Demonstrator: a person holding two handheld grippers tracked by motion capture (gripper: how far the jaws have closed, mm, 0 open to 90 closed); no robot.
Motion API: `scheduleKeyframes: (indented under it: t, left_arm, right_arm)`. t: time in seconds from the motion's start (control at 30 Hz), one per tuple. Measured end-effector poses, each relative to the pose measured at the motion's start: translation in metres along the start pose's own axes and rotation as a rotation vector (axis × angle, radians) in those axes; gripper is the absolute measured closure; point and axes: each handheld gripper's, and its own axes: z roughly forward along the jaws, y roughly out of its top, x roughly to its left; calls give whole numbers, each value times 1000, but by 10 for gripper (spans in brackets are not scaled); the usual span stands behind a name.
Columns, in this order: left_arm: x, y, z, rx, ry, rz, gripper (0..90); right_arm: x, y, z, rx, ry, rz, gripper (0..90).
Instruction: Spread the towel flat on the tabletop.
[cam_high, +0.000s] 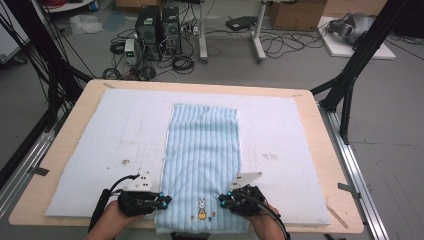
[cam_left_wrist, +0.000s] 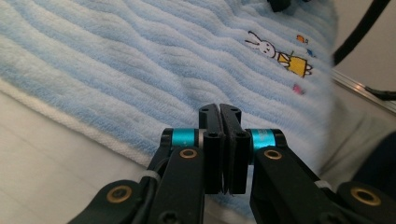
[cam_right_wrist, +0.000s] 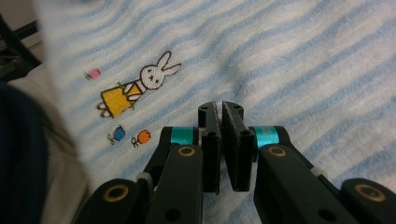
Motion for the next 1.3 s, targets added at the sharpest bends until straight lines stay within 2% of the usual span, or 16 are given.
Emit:
scheduleKeyframes:
  t: [0.17, 0.23, 0.27, 0.3, 0.37, 0.47, 0.53, 0.6, 0.73, 0.83, 0.9, 0.97, 1.03, 1.07, 1.17, 1.3]
  left_arm:
    - [-9, -6, -8, 11, -52, 12, 872]
    - [-12, -9, -10, 10, -57, 18, 868]
    - [-12, -9, -11, 2, -52, 18, 838]
    - [-10, -8, -12, -11, -45, -1, 764]
    - [-4, -4, -13, -43, 0, -26, 619]
    - [10, 6, -17, -136, 80, -60, 522]
    - [20, 14, -18, -175, 129, -80, 526]
    - [31, 21, -17, -205, 160, -101, 531]
    - [51, 32, -9, -222, 204, -134, 549]
    - [64, 33, 1, -203, 240, -161, 589]
    - [71, 34, 10, -175, 245, -176, 627]
    - [74, 33, 19, -131, 231, -176, 681]
    - [70, 33, 27, -62, 230, -140, 750]
    - [67, 32, 29, -63, 247, -117, 772]
    - [62, 29, 28, -58, 241, -111, 844]
    - [57, 25, 22, -50, 220, -116, 867]
  right_arm:
    - [15, -9, -5, 8, 40, -11, 853]
    - [20, -11, -7, 14, 64, -10, 823]
    - [22, -11, -8, 7, 62, -17, 781]
    - [21, -10, -9, -5, 58, -12, 741]
    - [17, -5, -11, -52, 24, 13, 669]
    - [4, 5, -10, -112, -69, 57, 579]
    - [-6, 12, -5, -136, -110, 74, 584]
    - [-15, 19, 2, -131, -142, 74, 600]
    - [-28, 30, 19, -119, -160, 84, 622]
    - [-32, 36, 31, -86, -164, 80, 654]
    - [-32, 37, 37, -74, -178, 54, 682]
    - [-32, 37, 37, -69, -171, 58, 730]
    - [-30, 36, 36, -63, -158, 50, 778]
    - [-30, 36, 35, -60, -155, 49, 795]
    - [-29, 34, 33, -50, -134, 43, 825]
    - [-26, 31, 30, -42, -112, 39, 824]
